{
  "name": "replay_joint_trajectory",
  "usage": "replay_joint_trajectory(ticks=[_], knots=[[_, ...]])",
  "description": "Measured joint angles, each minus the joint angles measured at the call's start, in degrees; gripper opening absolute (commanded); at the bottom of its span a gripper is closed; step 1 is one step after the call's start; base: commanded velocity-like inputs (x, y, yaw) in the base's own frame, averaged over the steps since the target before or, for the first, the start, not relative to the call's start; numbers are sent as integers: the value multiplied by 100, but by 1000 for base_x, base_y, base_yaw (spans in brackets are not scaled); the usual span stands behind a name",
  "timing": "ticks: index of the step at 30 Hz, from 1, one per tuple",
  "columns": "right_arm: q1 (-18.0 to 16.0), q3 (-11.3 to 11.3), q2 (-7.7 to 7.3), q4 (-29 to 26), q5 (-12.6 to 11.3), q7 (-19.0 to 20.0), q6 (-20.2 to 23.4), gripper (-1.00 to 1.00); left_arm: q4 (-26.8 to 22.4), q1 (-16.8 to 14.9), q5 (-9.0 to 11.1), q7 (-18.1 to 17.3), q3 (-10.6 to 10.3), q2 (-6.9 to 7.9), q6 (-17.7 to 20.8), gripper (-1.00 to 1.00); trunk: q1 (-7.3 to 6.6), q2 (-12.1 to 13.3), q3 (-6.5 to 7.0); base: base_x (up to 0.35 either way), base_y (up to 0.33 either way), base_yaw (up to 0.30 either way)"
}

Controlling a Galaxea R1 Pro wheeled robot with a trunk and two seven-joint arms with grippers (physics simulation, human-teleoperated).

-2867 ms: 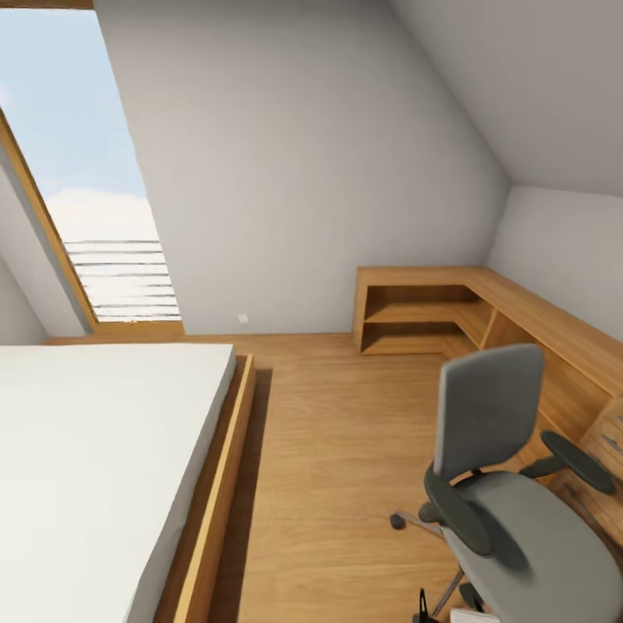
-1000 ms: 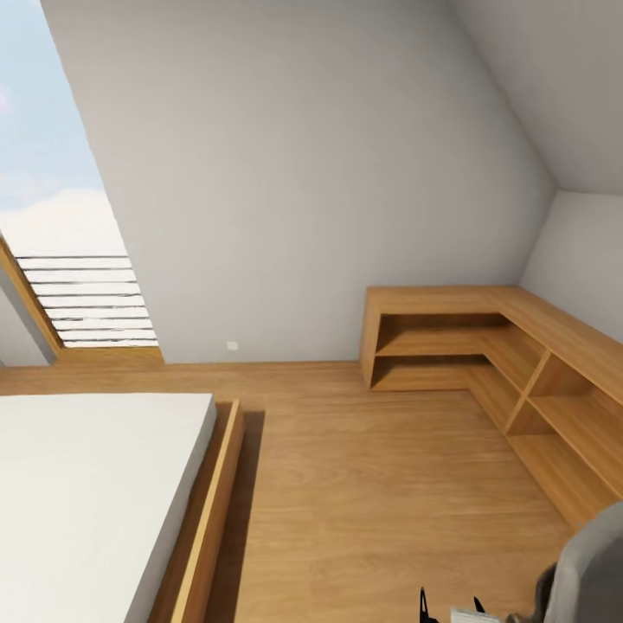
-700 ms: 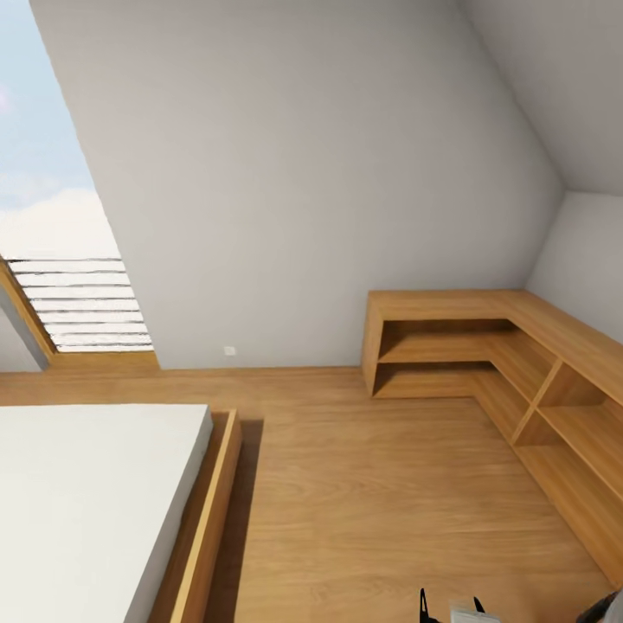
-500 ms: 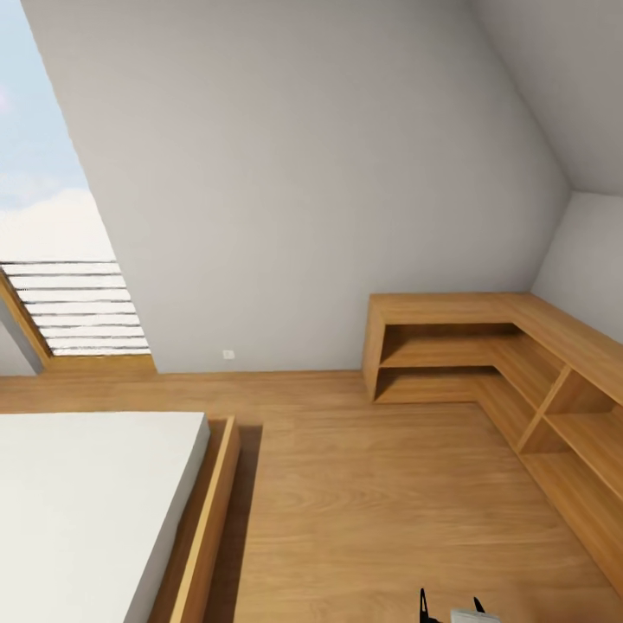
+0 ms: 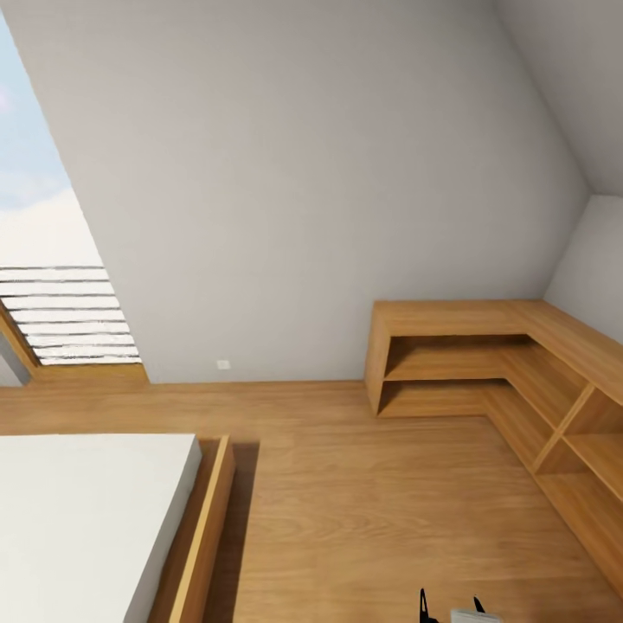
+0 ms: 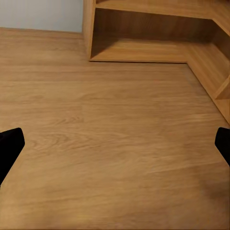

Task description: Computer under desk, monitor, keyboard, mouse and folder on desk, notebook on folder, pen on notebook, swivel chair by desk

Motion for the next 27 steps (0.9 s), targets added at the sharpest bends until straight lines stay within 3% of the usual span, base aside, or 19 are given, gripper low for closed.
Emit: replay_joint_trajectory(ticks=[27], knots=[[0,0,0,7,0,0,0,100,0,0,0,0,9,9,0,100,0,0,0,330,0,0]])
